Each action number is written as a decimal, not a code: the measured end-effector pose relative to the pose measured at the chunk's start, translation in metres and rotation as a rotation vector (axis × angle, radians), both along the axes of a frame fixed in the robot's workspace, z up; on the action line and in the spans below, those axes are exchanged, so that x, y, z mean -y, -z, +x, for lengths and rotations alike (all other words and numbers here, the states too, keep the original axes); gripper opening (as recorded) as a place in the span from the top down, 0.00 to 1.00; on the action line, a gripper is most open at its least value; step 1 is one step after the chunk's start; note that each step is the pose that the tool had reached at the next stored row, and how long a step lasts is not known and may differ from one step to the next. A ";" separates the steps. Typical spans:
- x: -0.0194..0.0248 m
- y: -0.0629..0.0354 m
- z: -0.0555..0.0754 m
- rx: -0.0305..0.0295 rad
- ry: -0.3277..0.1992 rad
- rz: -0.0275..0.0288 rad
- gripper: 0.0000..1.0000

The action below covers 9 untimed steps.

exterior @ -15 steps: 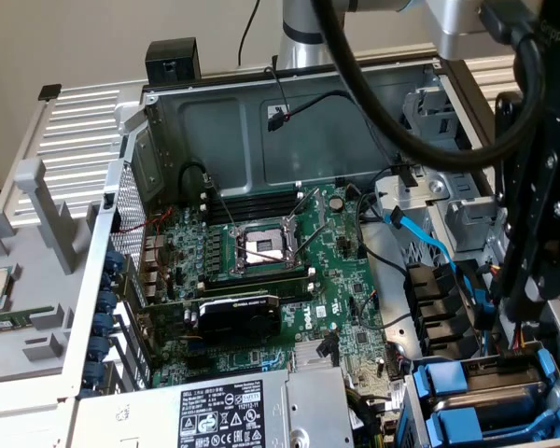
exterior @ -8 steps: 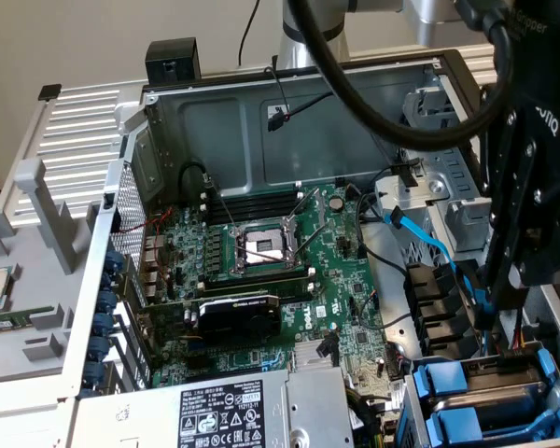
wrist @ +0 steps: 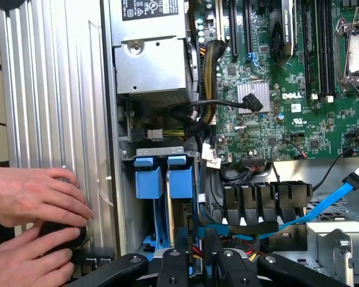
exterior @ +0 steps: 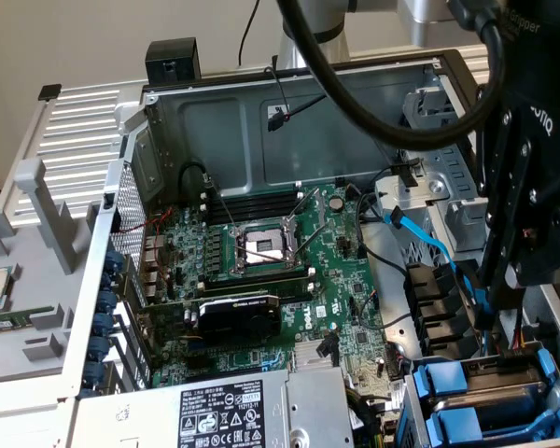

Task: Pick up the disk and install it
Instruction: 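Insert the first disk wire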

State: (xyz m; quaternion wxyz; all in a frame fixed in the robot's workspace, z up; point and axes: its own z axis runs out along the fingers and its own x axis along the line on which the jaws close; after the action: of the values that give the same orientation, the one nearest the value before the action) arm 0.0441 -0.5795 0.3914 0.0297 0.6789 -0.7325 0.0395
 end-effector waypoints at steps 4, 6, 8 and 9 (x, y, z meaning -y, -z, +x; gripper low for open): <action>-0.0008 0.0003 0.000 -0.0003 0.002 -0.0002 0.75; -0.0008 0.0003 0.000 -0.0014 0.003 -0.0004 0.75; -0.0008 0.0007 0.000 -0.0027 0.003 -0.0002 0.75; -0.0008 0.0010 0.000 -0.0028 0.003 -0.0001 0.75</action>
State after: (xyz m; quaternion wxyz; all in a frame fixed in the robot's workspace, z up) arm 0.0440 -0.5787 0.3905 0.0308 0.6777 -0.7336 0.0385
